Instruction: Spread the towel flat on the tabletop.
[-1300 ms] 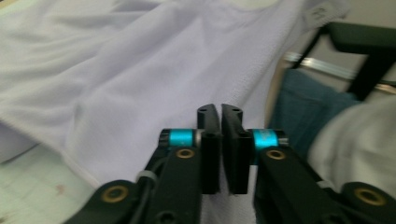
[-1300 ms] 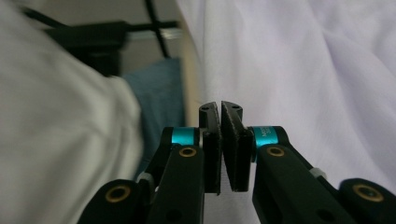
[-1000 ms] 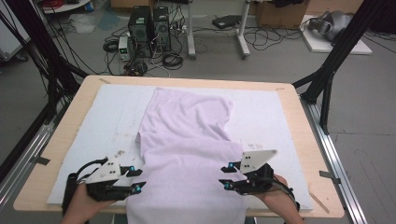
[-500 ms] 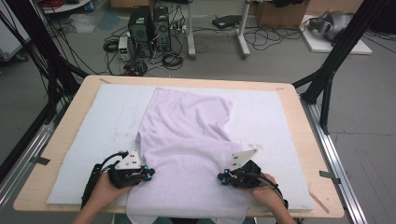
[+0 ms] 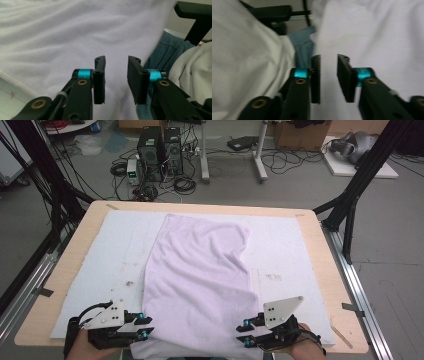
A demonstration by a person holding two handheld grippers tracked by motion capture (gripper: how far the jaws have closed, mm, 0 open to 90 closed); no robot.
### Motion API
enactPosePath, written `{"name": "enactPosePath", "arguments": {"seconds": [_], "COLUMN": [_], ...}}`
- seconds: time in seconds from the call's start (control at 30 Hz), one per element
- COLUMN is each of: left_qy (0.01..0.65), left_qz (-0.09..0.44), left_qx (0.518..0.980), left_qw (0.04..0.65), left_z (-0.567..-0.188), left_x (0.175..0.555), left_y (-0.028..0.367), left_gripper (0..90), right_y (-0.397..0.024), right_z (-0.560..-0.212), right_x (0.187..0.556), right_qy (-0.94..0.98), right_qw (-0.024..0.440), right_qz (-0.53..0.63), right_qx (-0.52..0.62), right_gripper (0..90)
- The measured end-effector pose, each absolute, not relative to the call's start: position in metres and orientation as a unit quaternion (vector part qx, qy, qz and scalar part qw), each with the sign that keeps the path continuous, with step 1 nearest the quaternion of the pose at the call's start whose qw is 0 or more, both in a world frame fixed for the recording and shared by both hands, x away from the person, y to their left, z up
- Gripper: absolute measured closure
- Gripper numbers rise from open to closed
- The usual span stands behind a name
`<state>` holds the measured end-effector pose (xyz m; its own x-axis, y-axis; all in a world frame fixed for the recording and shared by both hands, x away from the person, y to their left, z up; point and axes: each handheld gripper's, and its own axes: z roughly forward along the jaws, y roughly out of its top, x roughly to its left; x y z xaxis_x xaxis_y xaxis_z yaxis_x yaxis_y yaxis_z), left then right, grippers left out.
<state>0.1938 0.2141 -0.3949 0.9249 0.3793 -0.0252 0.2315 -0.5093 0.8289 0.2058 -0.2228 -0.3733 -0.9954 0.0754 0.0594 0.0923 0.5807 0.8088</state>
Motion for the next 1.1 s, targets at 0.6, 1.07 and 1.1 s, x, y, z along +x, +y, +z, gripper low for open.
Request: {"name": "enactPosePath", "arguments": {"seconds": [0.6, 1.07, 1.1], "left_qy": [0.187, 0.183, 0.185], "left_qz": [0.082, 0.08, 0.086], "left_qx": [0.886, 0.873, 0.872], "left_qw": [0.415, 0.444, 0.444], "left_z": [-0.444, -0.425, -0.427], "left_x": [0.225, 0.192, 0.198], "left_y": [0.195, 0.214, 0.213], "left_gripper": [87.9, 66.0, 63.8], "right_y": [-0.216, -0.231, -0.232], "right_z": [-0.438, -0.4, -0.401], "right_x": [0.252, 0.225, 0.231], "right_qy": [-0.923, -0.908, -0.908], "right_qw": [-0.043, -0.034, -0.048], "right_qz": [-0.363, -0.408, -0.401], "right_qx": [-0.122, -0.093, -0.109], "right_gripper": [87.6, 68.7, 68.2]}}
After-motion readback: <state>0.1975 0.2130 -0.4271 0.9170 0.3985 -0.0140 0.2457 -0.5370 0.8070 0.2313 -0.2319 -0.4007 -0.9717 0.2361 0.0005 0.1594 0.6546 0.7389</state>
